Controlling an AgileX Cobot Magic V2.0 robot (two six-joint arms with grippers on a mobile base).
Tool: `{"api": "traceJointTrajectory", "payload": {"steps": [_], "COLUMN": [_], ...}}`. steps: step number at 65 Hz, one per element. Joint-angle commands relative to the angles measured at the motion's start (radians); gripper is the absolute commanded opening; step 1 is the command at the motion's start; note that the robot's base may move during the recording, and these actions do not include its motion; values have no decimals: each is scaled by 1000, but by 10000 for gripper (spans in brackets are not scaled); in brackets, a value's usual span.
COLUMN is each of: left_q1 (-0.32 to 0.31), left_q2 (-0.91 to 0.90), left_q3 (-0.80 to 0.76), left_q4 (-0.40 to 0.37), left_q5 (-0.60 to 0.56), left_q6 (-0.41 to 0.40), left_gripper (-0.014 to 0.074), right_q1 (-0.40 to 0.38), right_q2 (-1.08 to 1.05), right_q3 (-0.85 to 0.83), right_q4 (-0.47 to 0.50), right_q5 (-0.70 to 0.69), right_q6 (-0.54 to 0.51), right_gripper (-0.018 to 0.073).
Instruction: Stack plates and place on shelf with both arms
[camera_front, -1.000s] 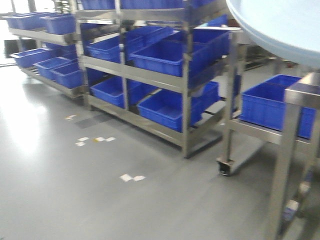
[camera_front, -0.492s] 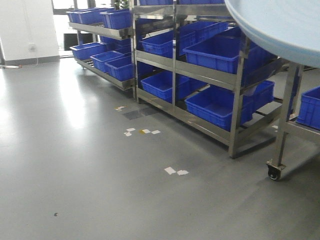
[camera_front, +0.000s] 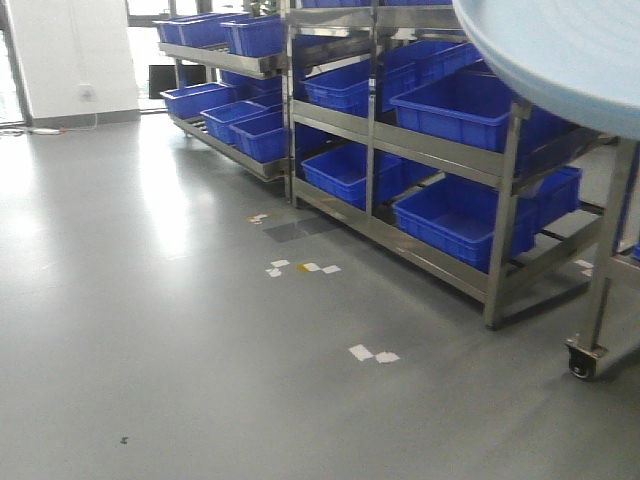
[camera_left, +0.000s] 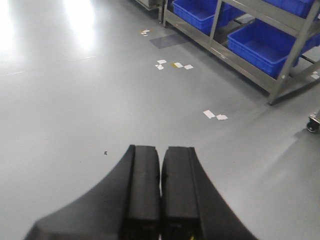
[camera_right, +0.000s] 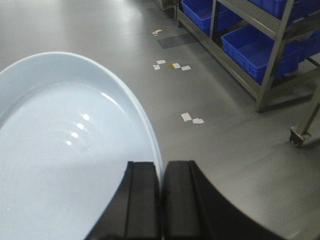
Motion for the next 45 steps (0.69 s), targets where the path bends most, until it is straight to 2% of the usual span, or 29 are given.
{"api": "traceJointTrajectory", "payload": {"steps": [1, 45], "left_q1": [2, 2], "left_q2": [15, 15], "left_q3": [-29, -29], "left_q4": [8, 8], "left_q5": [-84, -84], "left_q6": [-5, -5], "left_gripper": [83, 83], "right_q1": [-8, -8], "right_q2": [2, 2], "right_q3": [-34, -34], "right_q4": [-9, -9], "right_q5": [-98, -98], "right_q6": [-2, -2], "right_gripper": [22, 22]}}
